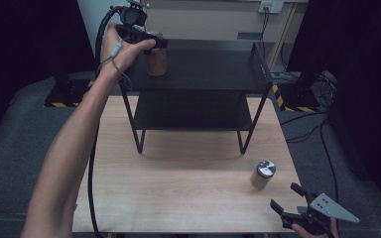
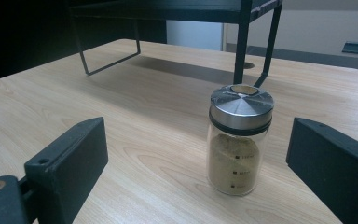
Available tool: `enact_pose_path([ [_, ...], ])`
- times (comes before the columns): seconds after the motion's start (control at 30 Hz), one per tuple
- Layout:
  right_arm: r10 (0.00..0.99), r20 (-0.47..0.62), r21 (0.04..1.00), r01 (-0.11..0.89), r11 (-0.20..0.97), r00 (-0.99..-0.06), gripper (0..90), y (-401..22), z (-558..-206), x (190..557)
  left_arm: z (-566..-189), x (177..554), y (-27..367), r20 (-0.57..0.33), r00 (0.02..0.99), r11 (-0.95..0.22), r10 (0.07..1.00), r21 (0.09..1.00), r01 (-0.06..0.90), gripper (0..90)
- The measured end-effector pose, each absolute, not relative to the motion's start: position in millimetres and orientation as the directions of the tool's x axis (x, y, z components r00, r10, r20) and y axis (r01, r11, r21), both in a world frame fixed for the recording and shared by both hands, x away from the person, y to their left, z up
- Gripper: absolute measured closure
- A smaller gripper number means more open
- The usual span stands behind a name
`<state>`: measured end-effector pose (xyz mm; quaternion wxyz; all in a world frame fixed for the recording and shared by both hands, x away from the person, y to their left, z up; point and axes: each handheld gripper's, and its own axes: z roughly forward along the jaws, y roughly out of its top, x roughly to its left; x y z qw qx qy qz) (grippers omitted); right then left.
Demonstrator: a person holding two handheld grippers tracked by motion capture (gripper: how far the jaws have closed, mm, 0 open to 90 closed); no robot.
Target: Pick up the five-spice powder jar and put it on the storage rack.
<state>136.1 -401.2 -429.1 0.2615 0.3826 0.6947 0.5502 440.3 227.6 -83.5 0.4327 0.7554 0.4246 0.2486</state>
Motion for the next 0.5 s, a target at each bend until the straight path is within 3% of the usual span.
enact_pose_path([
  [0.13, 0.819, 0.060, 0.964, 0.246, 0.101, -0.571, 5.8, -401.3, -429.2, 136.2, -87.0, 437.5, 228.1, 0.020, 0.517, -0.265, 0.856, 0.875, 0.406, 31.9],
  [0.2, 0.818, 0.060, 0.965, 0.244, 0.100, -0.572, 5.8, -401.1, -429.2, 136.2, -88.8, 432.4, 227.2, 0.013, 0.494, -0.235, 0.869, 0.891, 0.389, 17.4],
  [0.3, 0.816, 0.057, 0.965, 0.242, 0.103, -0.575, 5.8, -401.2, -429.0, 136.2, -86.9, 427.5, 229.3, 0.005, 0.488, -0.213, 0.873, 0.904, 0.371, 7.9],
  [0.5, 0.816, 0.058, 0.965, 0.240, 0.101, -0.575, 5.8, -401.2, -428.8, 135.5, -82.7, 415.6, 242.0, -0.030, 0.519, -0.166, 0.854, 0.931, 0.326, 4.4],
])
